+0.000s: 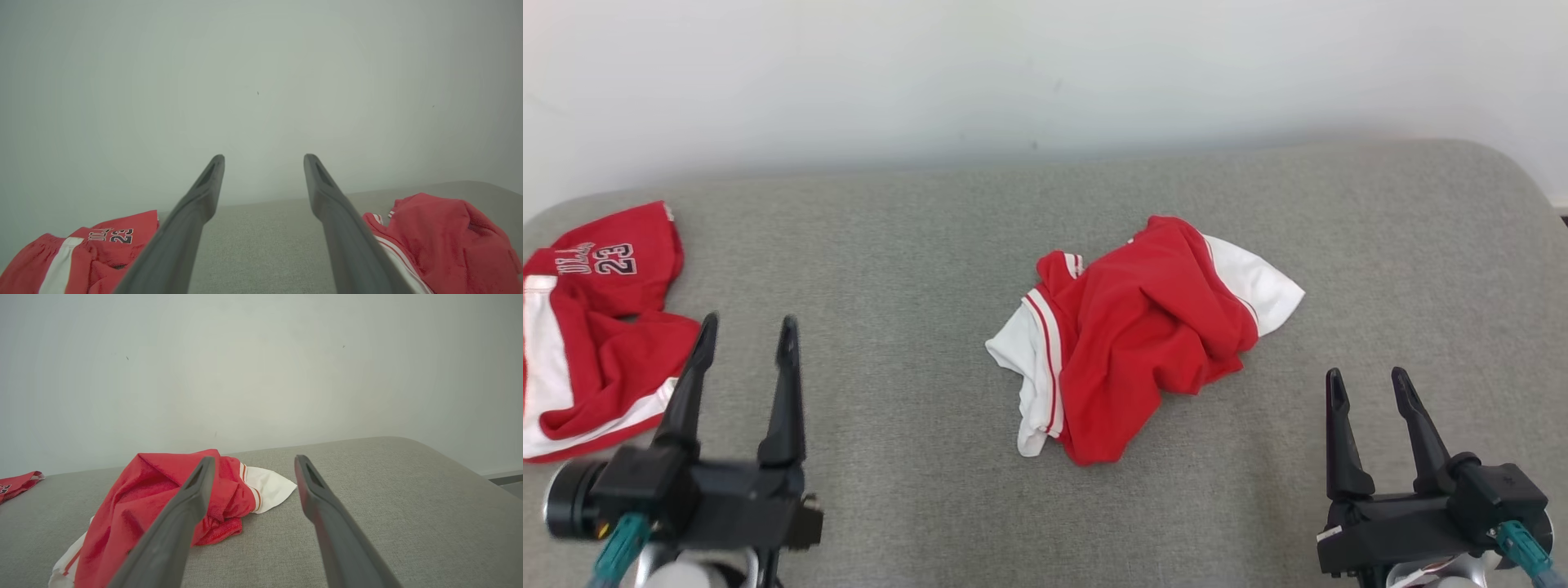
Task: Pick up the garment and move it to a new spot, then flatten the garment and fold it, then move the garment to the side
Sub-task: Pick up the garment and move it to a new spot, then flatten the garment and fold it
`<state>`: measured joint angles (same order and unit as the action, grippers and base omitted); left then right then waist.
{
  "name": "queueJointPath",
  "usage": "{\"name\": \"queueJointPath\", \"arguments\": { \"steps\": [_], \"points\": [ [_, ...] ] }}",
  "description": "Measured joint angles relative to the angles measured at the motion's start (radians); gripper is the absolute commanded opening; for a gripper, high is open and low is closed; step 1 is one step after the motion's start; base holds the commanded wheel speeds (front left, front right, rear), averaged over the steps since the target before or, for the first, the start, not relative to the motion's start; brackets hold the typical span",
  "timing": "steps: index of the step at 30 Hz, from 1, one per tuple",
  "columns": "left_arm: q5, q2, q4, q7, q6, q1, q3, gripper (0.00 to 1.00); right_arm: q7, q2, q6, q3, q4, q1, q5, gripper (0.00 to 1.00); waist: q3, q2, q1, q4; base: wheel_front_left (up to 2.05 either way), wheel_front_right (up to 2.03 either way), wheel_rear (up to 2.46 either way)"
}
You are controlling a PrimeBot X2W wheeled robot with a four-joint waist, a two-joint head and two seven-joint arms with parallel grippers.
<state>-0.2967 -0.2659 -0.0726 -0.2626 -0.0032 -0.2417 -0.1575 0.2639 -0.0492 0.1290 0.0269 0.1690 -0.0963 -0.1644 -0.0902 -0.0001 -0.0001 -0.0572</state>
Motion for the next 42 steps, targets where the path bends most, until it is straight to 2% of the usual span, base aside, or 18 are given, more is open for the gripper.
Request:
{"name": "queueJointPath", "arguments": {
  "steps": [7,12,24,38,42],
  "points": [
    [0.009,0.049,0.057,0.000,0.012,0.169,0.077,1.00,0.000,0.000,0.000,0.003,0.008,0.018,0.006,1.00,0.033,0.0000,0.0000,0.036,0.00,0.00,0.00],
    [0.041,0.090,0.065,0.000,0.002,0.249,0.113,1.00,0.000,0.000,0.000,-0.007,0.018,0.030,0.006,1.00,0.056,0.0000,0.0000,0.047,0.00,0.00,0.00],
    [0.085,0.134,0.072,0.000,-0.050,0.312,0.176,1.00,0.000,0.000,0.000,-0.013,0.036,0.055,0.014,1.00,0.081,0.0000,0.0000,0.046,0.00,0.00,0.00],
    [0.120,0.168,0.064,0.000,-0.078,0.317,0.207,1.00,-0.004,0.000,0.000,-0.011,0.054,0.059,0.017,1.00,0.078,0.0001,0.0001,0.049,0.00,0.00,0.00],
    [0.127,0.175,0.064,0.000,-0.085,0.314,0.212,1.00,-0.018,-0.003,0.000,-0.018,0.076,0.019,0.027,1.00,0.071,0.0001,0.0002,0.047,0.00,0.00,0.00]
  ]
}}
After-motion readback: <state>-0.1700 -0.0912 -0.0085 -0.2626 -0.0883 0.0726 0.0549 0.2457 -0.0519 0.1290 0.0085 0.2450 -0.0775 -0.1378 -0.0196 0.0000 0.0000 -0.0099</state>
